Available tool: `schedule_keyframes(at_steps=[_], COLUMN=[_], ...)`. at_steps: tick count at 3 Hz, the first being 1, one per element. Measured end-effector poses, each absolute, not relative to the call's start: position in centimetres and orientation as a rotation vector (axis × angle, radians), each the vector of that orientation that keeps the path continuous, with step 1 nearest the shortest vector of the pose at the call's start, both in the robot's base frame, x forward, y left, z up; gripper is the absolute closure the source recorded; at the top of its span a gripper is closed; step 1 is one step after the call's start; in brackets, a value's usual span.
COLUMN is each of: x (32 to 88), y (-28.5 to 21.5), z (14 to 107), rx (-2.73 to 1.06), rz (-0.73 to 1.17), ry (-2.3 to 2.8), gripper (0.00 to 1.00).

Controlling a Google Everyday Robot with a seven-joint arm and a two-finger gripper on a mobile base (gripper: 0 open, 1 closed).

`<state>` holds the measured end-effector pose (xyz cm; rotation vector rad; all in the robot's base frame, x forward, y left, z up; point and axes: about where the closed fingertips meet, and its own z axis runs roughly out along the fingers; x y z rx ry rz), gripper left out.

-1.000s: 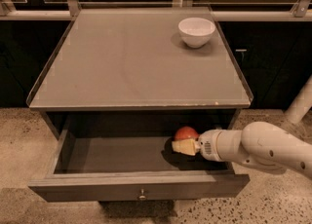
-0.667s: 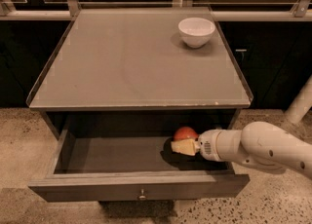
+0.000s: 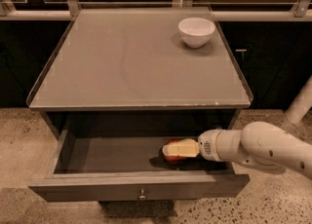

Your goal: Place apple into top drawer

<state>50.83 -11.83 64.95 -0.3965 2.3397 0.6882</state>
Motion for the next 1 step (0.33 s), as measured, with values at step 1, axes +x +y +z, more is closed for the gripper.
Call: schedule_keyframes(at_steps=[1], x=[50.83], y=[-11.83], z=[64.95], rx=[-0.396], rz=[0.688], ry=[2.340], gripper=[0.00])
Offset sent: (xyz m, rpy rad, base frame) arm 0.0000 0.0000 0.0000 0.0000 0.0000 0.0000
